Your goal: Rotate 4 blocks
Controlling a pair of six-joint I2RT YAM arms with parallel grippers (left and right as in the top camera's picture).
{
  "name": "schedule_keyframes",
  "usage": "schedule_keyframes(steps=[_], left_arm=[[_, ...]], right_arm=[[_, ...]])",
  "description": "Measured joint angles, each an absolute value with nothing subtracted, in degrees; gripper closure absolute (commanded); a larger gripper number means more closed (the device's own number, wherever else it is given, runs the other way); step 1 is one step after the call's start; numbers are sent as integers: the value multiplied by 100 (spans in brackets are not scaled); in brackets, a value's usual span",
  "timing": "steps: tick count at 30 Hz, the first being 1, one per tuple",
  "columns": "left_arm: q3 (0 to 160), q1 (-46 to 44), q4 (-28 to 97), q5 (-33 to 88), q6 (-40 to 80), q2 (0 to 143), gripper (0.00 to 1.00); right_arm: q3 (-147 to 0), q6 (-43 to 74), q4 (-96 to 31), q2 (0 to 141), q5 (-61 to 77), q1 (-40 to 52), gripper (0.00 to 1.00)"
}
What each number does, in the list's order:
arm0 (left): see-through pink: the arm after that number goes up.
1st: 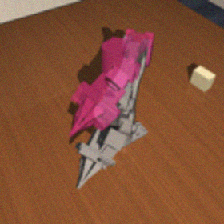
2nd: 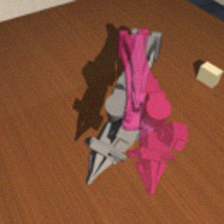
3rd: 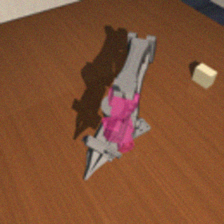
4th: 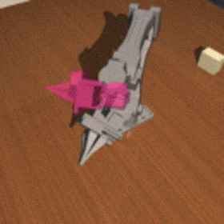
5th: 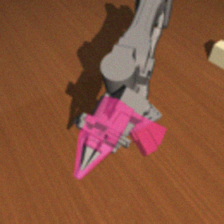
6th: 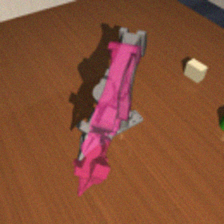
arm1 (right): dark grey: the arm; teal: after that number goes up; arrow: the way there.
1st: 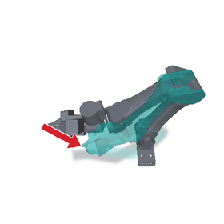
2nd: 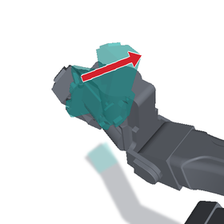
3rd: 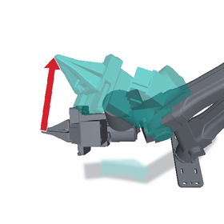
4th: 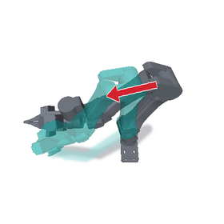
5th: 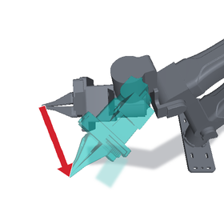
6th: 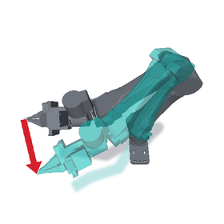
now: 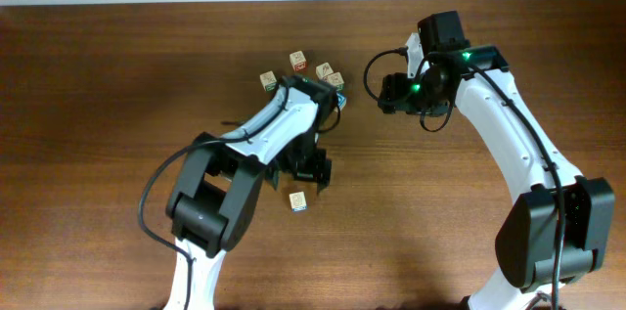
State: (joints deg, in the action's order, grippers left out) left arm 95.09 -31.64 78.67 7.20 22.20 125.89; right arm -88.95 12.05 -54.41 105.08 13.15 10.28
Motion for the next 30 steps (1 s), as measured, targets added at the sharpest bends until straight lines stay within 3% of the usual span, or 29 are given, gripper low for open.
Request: schedule_keyframes(steps=[6, 10, 13, 15, 21, 30], left_arm=[[11048, -1916, 7874, 355, 2220, 11271, 16], [11290, -760, 7448, 89, 2224, 10560, 16], [11275, -183, 7317, 27, 2224, 10578, 15], [11273, 121, 7210, -5, 2228, 10578, 2], [11271, 228, 7124, -23, 2248, 10578, 1], [11271, 228, 7126, -25, 2248, 10578, 1]], right_arm=[[-8899, 1201, -5422, 10508, 1575, 1144, 38], [-9091, 1382, -5111, 10508, 1549, 1981, 48], [-9135, 1815, -4593, 10536, 1168, 2742, 48], [-9188, 2152, -4187, 10807, 937, 3192, 49], [-9515, 2526, -3962, 12296, 722, 3548, 50], [-9572, 2451, -3658, 12521, 427, 3594, 50]])
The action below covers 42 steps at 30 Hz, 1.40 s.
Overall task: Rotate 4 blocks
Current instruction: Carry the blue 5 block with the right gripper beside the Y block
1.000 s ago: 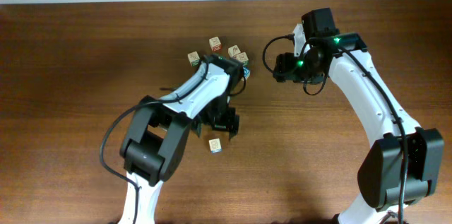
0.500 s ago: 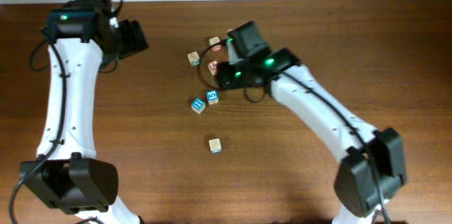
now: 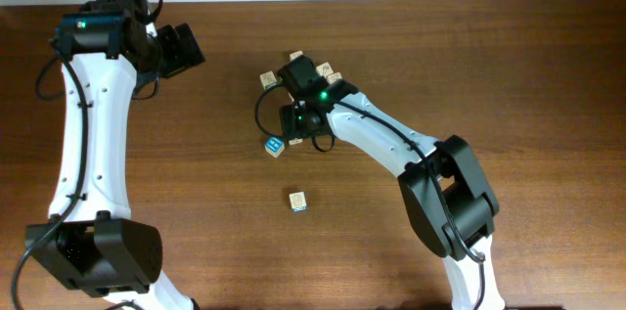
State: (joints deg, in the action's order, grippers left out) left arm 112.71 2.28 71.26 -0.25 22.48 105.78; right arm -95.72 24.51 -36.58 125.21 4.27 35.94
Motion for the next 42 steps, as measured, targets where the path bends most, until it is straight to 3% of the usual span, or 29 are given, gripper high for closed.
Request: schedule_keyframes(steps=[14, 23, 42], left_arm=[[11271, 228, 7126, -23, 2248, 10578, 1], [11271, 228, 7124, -25, 2248, 10578, 1], [11271, 228, 7126, -23, 2248, 10578, 1]], right_arm=[[-9625, 2381, -3769, 12693, 281, 3691, 75], [-10232, 2528, -6543, 12696, 298, 3691, 75], [-9861, 3131, -6882, 12696, 1105, 3889, 75]])
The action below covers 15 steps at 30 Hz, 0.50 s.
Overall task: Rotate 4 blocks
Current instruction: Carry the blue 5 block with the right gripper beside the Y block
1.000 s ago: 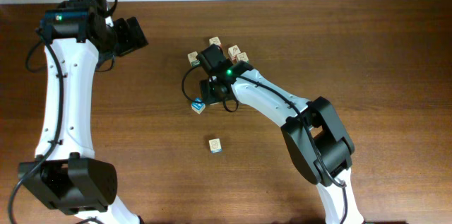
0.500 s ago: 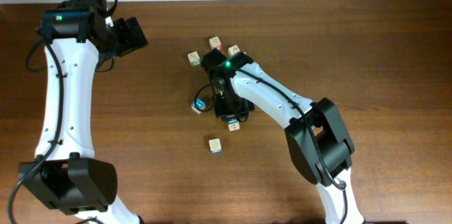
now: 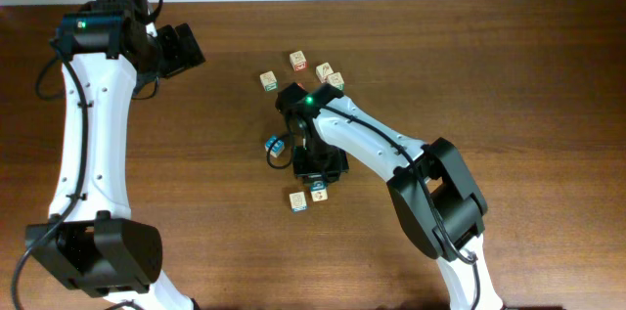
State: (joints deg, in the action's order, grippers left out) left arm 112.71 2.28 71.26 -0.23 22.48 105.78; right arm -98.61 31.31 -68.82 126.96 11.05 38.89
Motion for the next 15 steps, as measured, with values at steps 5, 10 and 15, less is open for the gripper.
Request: schedule_keyframes(steps=[5, 10, 15], left_arm=[[11271, 228, 7126, -25, 2248, 10578, 1], [11271, 228, 7126, -25, 2248, 10578, 1], [11271, 228, 7129, -25, 2248, 10578, 1]], right_arm=[[-9832, 3164, -6860, 12696, 1186, 3990, 58], [-9828, 3148, -6973, 12693, 1295, 3992, 56], [-10175, 2954, -7046, 12669, 1190, 3990, 49]])
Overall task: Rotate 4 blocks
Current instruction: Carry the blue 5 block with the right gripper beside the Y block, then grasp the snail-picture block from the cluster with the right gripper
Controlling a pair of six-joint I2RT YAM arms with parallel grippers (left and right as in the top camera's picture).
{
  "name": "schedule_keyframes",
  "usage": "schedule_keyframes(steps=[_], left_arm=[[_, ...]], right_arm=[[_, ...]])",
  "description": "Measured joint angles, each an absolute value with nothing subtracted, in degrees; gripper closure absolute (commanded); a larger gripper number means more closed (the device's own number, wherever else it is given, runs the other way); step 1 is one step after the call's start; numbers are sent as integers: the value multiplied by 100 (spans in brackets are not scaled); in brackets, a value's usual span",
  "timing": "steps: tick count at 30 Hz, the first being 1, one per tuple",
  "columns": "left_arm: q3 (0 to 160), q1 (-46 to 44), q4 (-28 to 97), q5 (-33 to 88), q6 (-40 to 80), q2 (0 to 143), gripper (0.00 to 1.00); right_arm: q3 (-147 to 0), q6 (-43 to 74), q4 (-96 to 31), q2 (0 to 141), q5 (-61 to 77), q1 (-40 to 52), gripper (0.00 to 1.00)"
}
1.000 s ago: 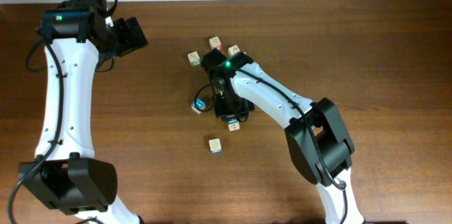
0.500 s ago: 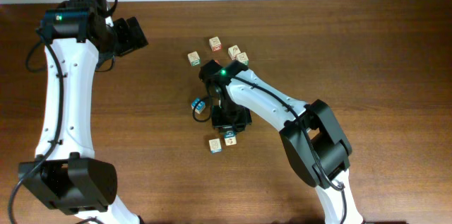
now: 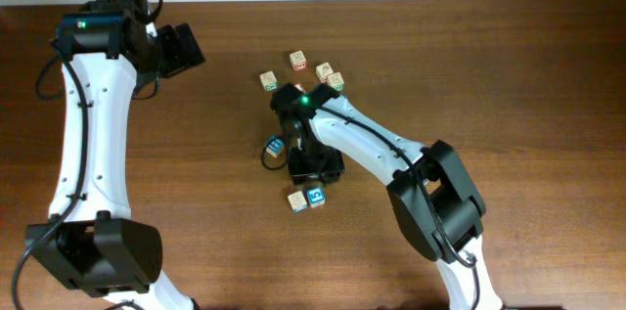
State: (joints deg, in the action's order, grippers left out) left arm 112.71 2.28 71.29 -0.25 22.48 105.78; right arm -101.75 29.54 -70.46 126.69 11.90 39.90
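Observation:
Several small wooden letter blocks lie on the table. Two of them sit side by side at the front, a tan-topped block (image 3: pixel 296 200) and a blue-topped block (image 3: pixel 315 197). My right gripper (image 3: pixel 313 175) hangs right over the blue-topped one, its fingertips hidden under the wrist. Left of that arm lies another blue block (image 3: pixel 275 147). Further back there is a cluster: one block (image 3: pixel 267 80), a second (image 3: pixel 297 60) and a pair (image 3: pixel 330 76). My left gripper (image 3: pixel 188 49) is raised at the far left, away from all blocks, fingers apart.
The brown wooden table (image 3: pixel 489 75) runs to a white wall along the back edge. My right arm's links (image 3: pixel 372 139) stretch across the middle, from the front right toward the blocks.
The block under my right gripper now shows a blue face where it showed a tan one. It lies slightly closer to the tan-topped block. My right gripper has shifted a little left. The left arm is unchanged.
First my left gripper was down by the front block and my right arm was raised at the back right. Then the left arm was back at the far left and my right gripper was at a blue block. Later the right gripper stood beside the front block with another block.

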Motion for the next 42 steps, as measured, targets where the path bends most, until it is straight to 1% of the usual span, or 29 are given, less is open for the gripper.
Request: schedule_keyframes(steps=[1, 5, 11, 17, 18, 19, 20, 24, 32, 35, 41, 42], left_arm=[[11271, 228, 7124, -25, 2248, 10578, 1], [11271, 228, 7122, -25, 2248, 10578, 1], [11271, 228, 7126, -25, 2248, 10578, 1], [11271, 228, 7126, -25, 2248, 10578, 1], [11271, 228, 7124, -25, 2248, 10578, 1], [11271, 228, 7126, -25, 2248, 10578, 1], [11271, 228, 7126, -25, 2248, 10578, 1], [11271, 228, 7126, -25, 2248, 10578, 1], [11271, 228, 7124, -25, 2248, 10578, 1], [11271, 228, 7126, -25, 2248, 10578, 1], [11271, 228, 7126, -25, 2248, 10578, 1], [11271, 228, 7126, -25, 2248, 10578, 1]], right_arm=[[-10318, 2805, -6963, 12661, 1127, 3986, 46], [-10637, 1876, -5586, 12597, 847, 3983, 46], [-10645, 1918, -4611, 12798, 751, 3983, 46], [-10645, 1074, -4536, 13174, 757, 3986, 47], [-10645, 967, -4493, 13185, 760, 3992, 49], [-10645, 834, -4471, 13192, 781, 4012, 56], [-10650, 760, -4469, 13192, 794, 4042, 58], [-10659, 681, -4565, 13220, 847, 4143, 58], [-10820, 1466, -5269, 13288, 773, 4141, 58], [-11314, 1763, -5612, 13314, 749, 4141, 64], [-11395, 1951, -5811, 13314, 408, 4141, 62], [-11395, 1946, -5811, 13323, 386, 4141, 57]])
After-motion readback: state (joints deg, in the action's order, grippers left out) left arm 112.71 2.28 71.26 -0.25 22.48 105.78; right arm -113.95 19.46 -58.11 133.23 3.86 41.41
